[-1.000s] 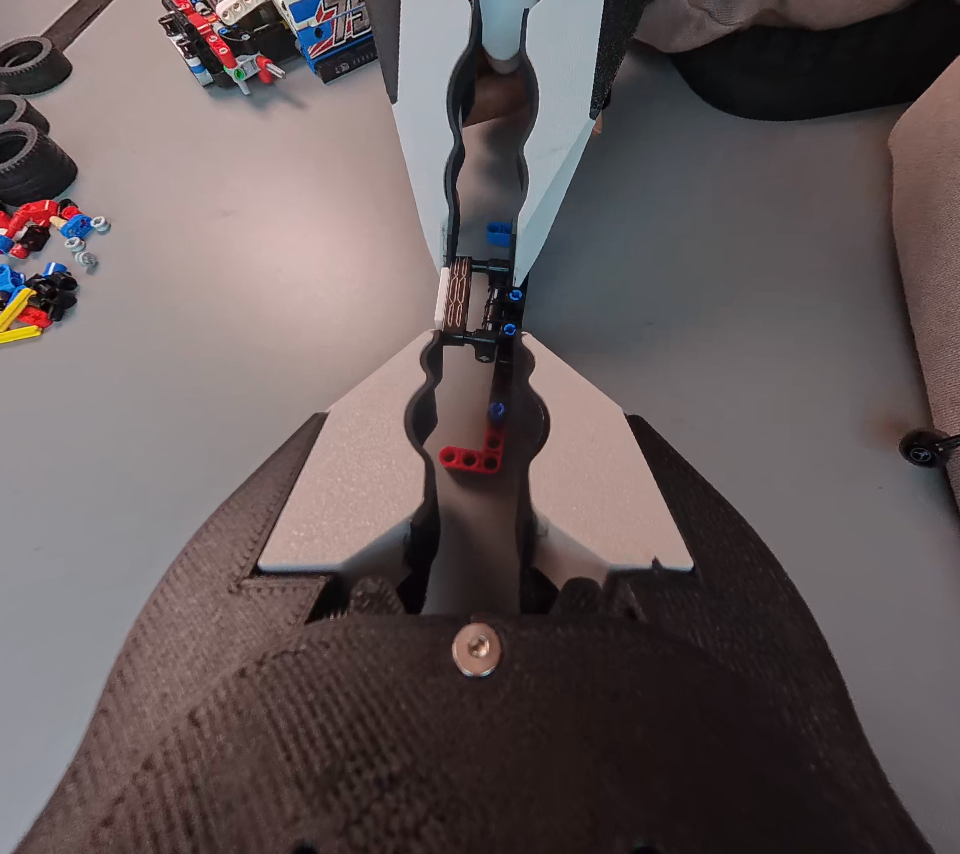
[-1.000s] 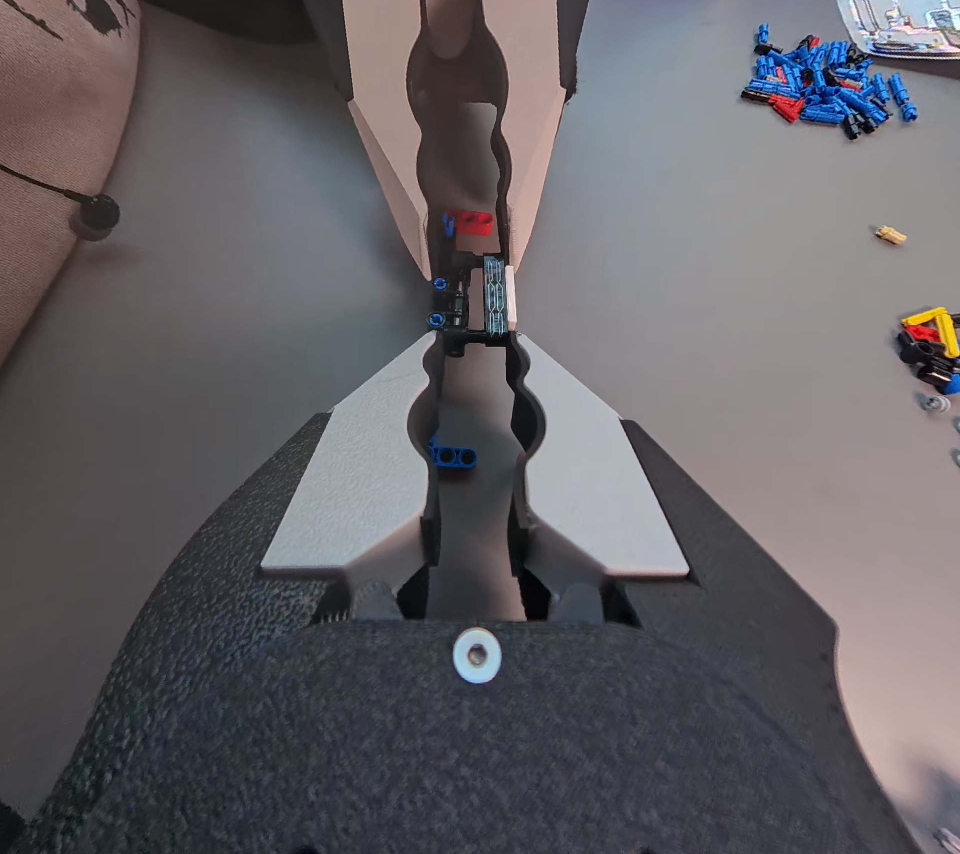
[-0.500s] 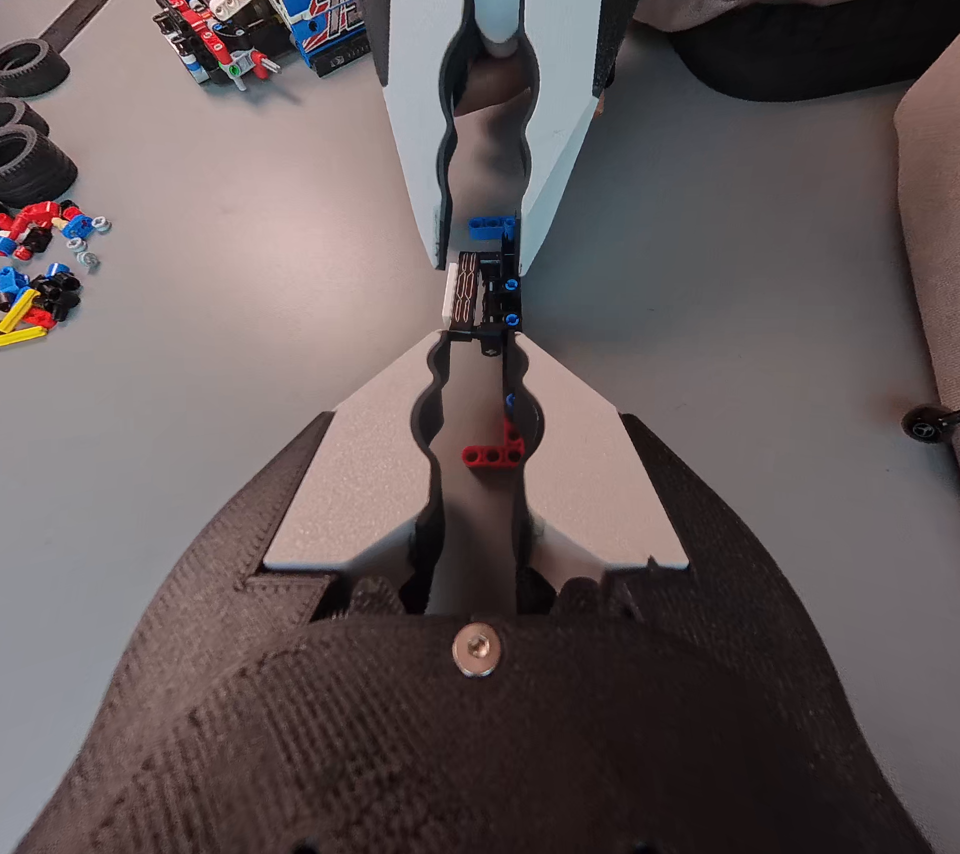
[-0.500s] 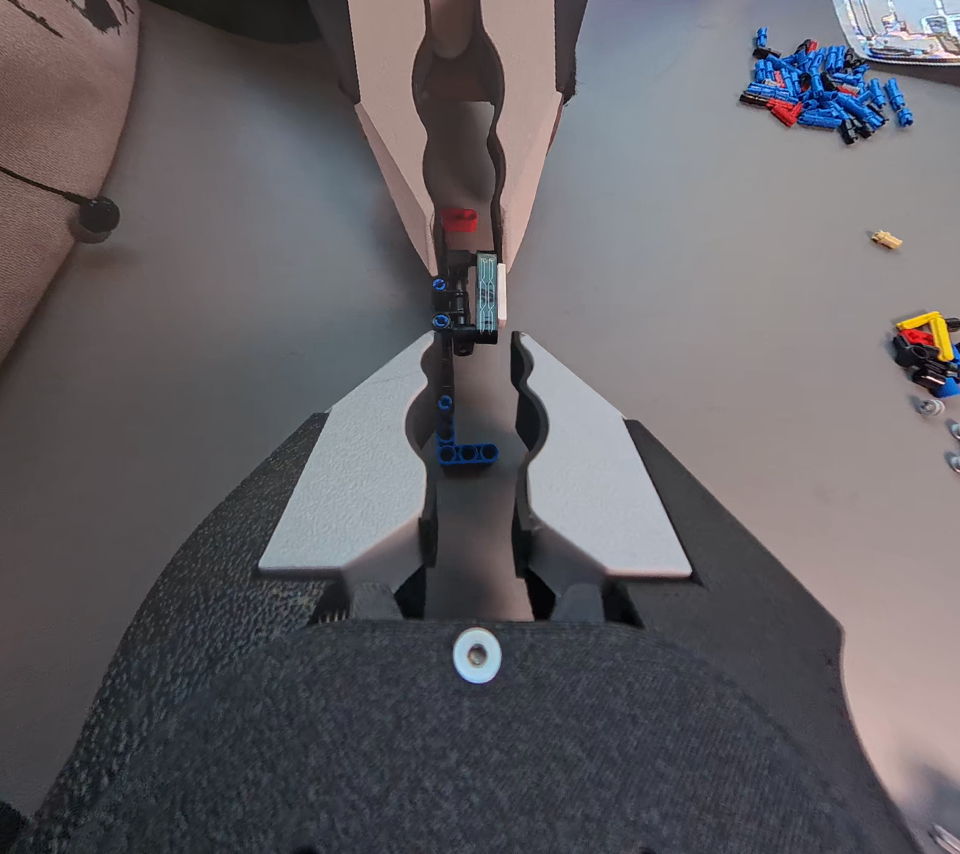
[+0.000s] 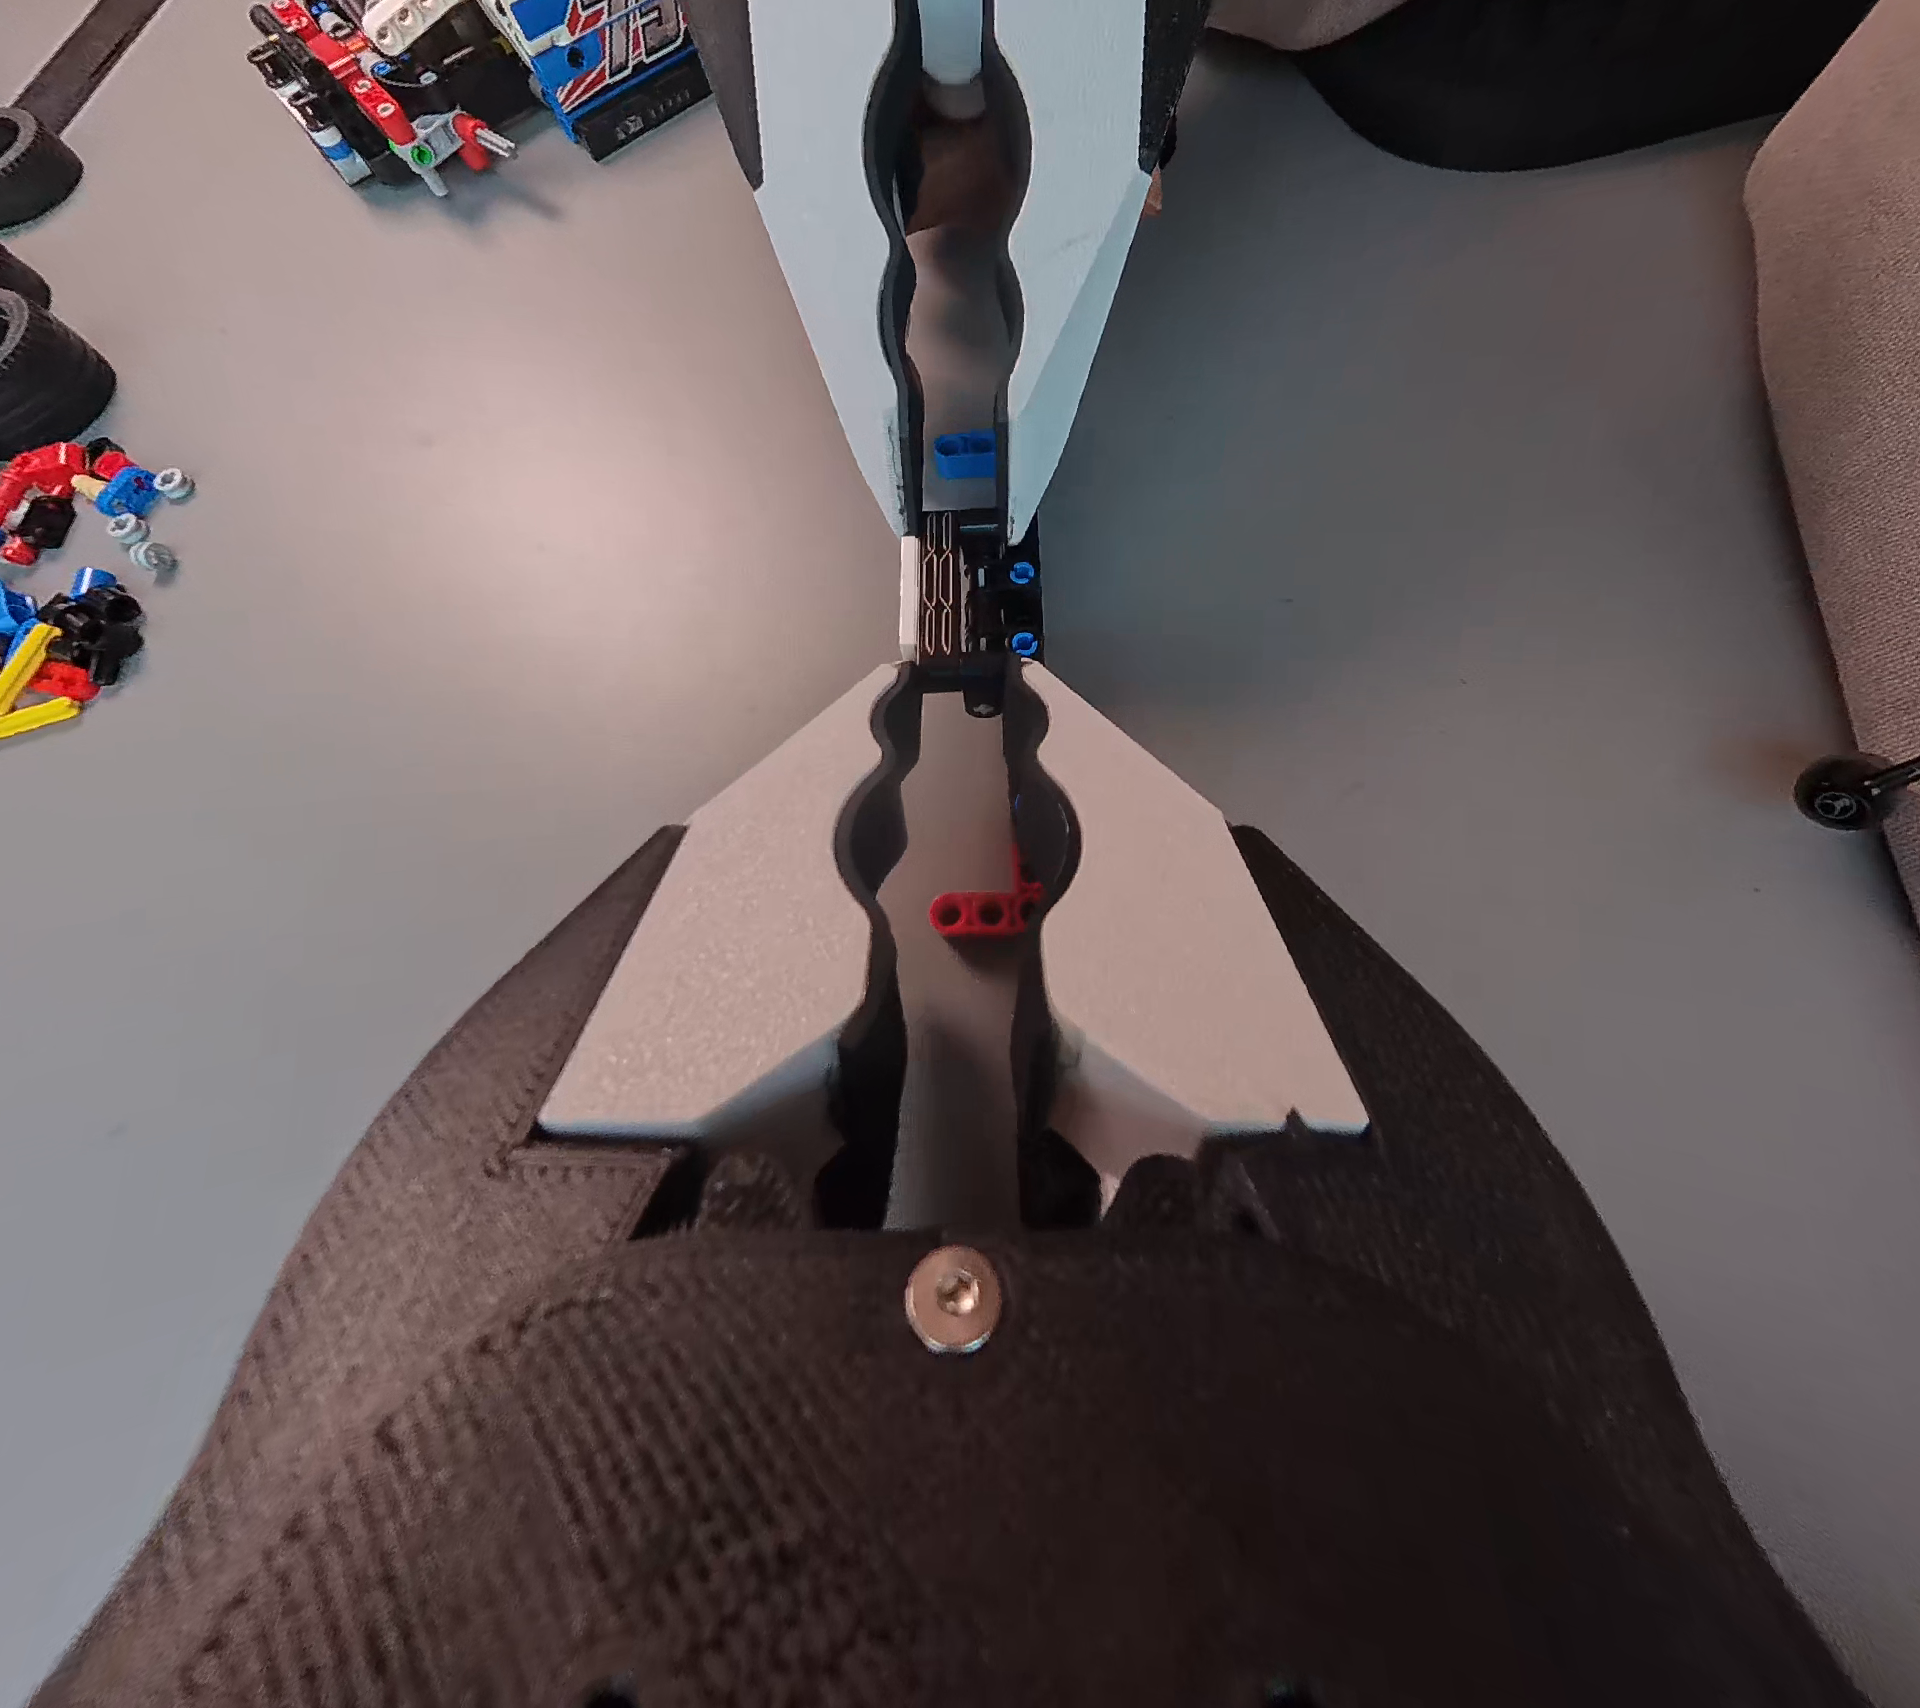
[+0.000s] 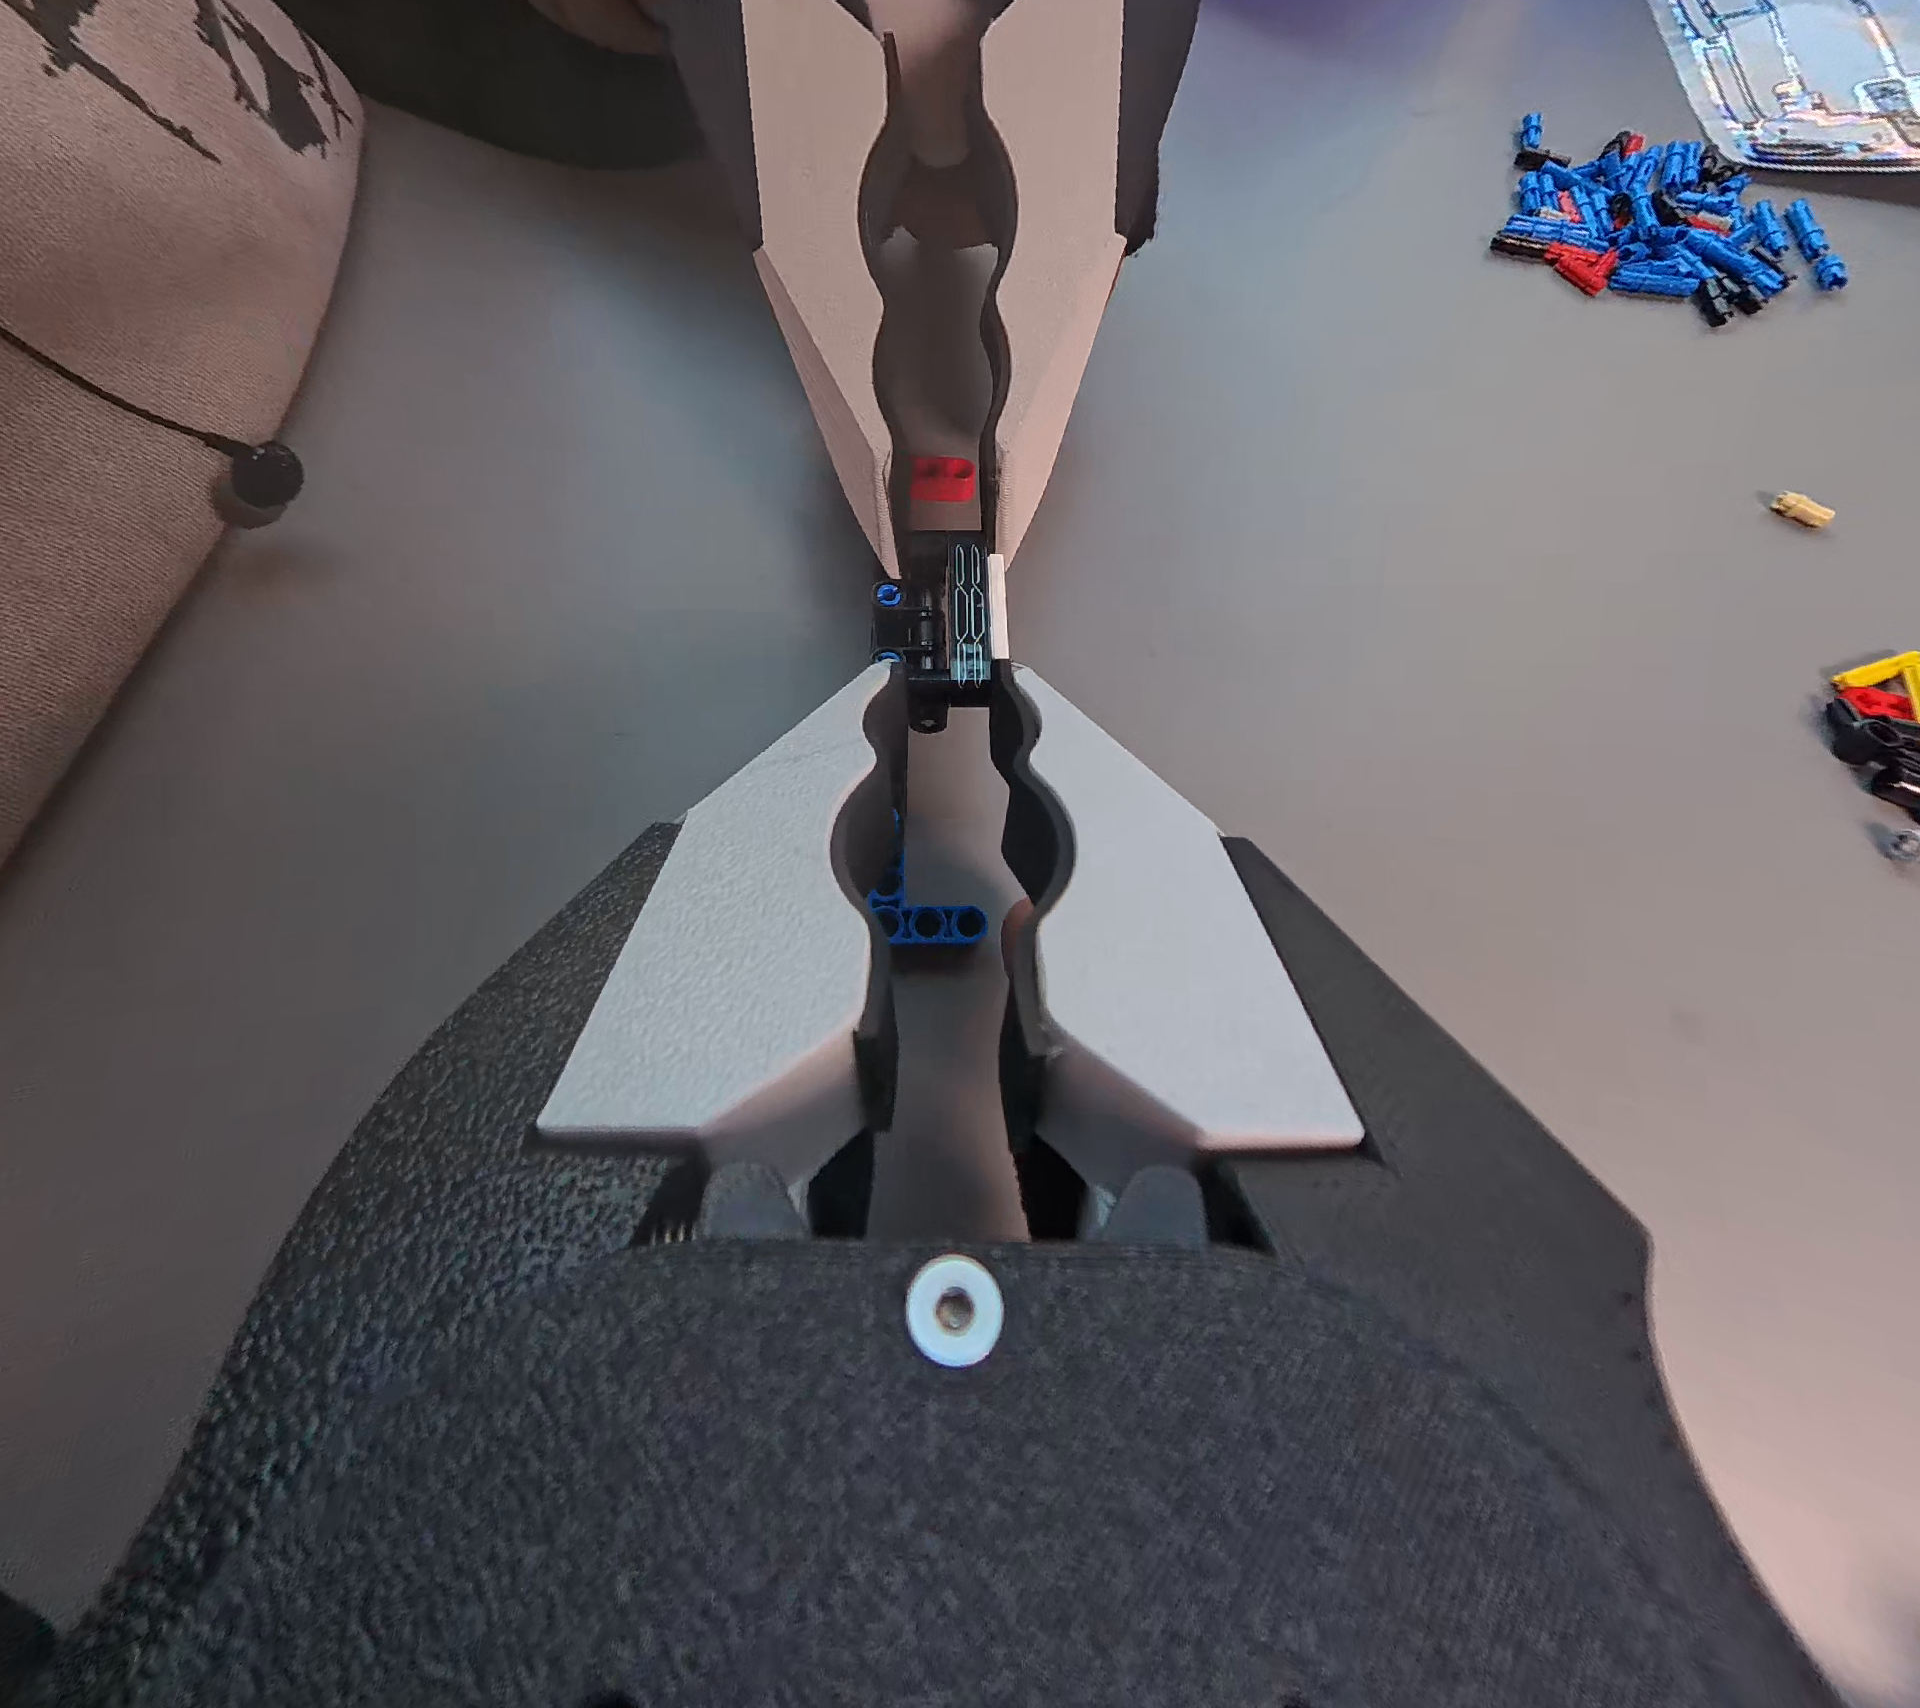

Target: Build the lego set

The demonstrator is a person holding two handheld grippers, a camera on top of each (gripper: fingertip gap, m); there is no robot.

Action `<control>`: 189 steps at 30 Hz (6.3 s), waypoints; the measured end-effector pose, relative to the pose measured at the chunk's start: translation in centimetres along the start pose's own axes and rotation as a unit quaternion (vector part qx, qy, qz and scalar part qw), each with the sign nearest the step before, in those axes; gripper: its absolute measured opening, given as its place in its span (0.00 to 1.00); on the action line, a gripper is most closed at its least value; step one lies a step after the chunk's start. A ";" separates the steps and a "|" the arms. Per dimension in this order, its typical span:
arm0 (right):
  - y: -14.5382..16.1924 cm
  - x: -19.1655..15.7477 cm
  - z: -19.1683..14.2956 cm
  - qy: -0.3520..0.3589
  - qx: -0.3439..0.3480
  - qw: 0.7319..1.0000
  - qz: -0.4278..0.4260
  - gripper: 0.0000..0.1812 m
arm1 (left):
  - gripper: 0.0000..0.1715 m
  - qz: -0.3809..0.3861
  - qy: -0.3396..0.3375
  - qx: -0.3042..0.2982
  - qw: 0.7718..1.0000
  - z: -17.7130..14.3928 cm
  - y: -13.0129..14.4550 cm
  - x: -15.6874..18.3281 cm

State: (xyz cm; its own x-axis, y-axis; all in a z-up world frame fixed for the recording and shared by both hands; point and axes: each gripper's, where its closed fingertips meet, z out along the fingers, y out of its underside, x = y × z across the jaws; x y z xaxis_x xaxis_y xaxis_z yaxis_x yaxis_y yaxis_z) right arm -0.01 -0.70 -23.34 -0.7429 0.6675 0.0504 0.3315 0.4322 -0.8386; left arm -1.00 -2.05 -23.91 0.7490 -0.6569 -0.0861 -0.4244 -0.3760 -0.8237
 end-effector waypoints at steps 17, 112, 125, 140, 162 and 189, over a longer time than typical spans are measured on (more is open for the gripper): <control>0.1 -0.2 0.4 -0.003 0.000 1.000 0.019 0.08 | 0.09 -0.003 0.001 0.005 1.000 -0.2 0.3 -0.3; -11.0 34.1 -15.8 0.570 0.241 0.774 0.135 0.07 | 0.25 -0.067 -0.320 0.013 0.945 -6.8 3.7 -11.1; -10.9 28.4 -18.3 0.498 0.214 0.831 0.125 0.12 | 0.23 -0.048 -0.314 0.002 0.948 -6.6 3.6 -10.6; 10.9 10.0 -23.5 0.296 -0.227 0.900 0.226 0.53 | 0.32 -0.058 -0.220 -0.055 0.972 -4.4 4.5 -11.3; 13.3 11.7 -22.7 0.260 -0.316 0.885 0.224 0.48 | 0.07 -0.011 -0.195 -0.088 0.977 -3.6 5.8 -11.5; 12.5 11.3 -21.5 0.241 -0.306 0.899 0.198 0.48 | 0.04 0.004 -0.164 -0.083 0.983 -2.9 5.1 -10.0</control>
State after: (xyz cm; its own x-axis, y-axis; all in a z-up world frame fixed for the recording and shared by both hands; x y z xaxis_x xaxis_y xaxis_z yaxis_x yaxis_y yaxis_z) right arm 8.29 25.28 -21.60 -0.2059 0.9642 0.1670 0.8826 0.2567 -0.3940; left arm -12.10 0.67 -25.65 0.8572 -0.4253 -0.2903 -0.4879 -0.4905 -0.7221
